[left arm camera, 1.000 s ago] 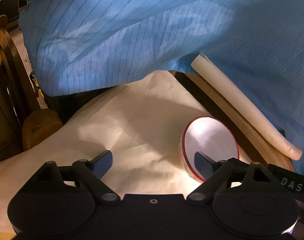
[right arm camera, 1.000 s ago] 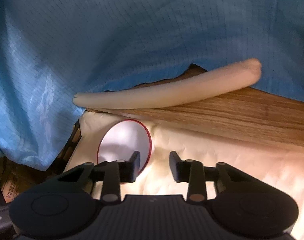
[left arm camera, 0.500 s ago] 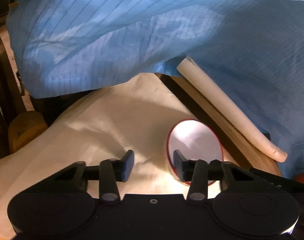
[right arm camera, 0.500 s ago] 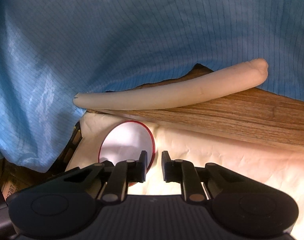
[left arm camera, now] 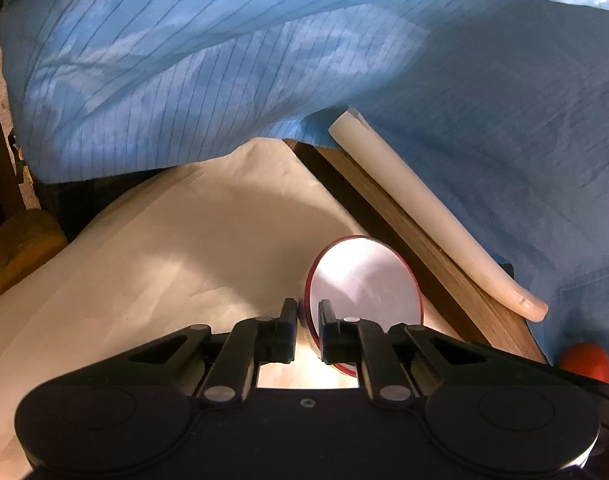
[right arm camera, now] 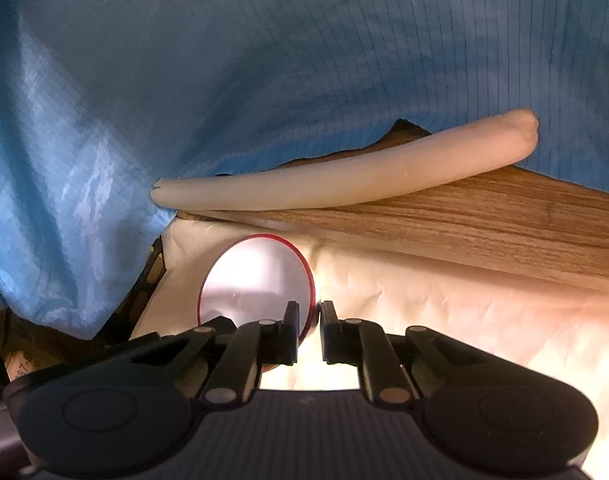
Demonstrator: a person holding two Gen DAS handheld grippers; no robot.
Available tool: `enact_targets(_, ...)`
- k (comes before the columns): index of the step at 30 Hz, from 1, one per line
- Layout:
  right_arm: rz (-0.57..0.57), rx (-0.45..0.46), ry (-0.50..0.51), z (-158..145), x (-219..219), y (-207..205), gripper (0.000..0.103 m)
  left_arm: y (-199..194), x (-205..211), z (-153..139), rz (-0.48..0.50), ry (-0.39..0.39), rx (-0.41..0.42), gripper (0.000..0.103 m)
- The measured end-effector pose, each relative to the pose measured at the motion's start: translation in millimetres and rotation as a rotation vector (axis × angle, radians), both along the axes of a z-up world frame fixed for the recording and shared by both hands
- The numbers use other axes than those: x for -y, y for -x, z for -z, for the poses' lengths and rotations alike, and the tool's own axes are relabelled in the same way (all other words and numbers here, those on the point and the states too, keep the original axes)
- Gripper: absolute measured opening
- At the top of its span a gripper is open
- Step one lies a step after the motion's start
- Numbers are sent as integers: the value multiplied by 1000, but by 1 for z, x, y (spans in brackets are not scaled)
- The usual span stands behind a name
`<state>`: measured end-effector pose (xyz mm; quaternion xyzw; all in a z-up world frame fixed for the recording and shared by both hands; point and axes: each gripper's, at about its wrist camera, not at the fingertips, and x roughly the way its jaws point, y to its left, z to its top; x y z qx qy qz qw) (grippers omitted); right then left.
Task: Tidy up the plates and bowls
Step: 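Lift the second white bowl with both tools and carry it over the stack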
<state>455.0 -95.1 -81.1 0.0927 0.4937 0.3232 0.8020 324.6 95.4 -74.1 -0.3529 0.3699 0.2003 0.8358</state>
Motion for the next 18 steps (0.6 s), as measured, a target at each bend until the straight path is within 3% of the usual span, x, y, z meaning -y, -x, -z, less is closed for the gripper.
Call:
enact_targets(9, 6, -10, 12, -4, 17, 13, 11, 10, 18, -1, 33, 11, -11, 11)
enact_targets(18, 47, 6, 17, -17, 61, 38, 10, 25, 53, -14, 129, 7, 13, 11)
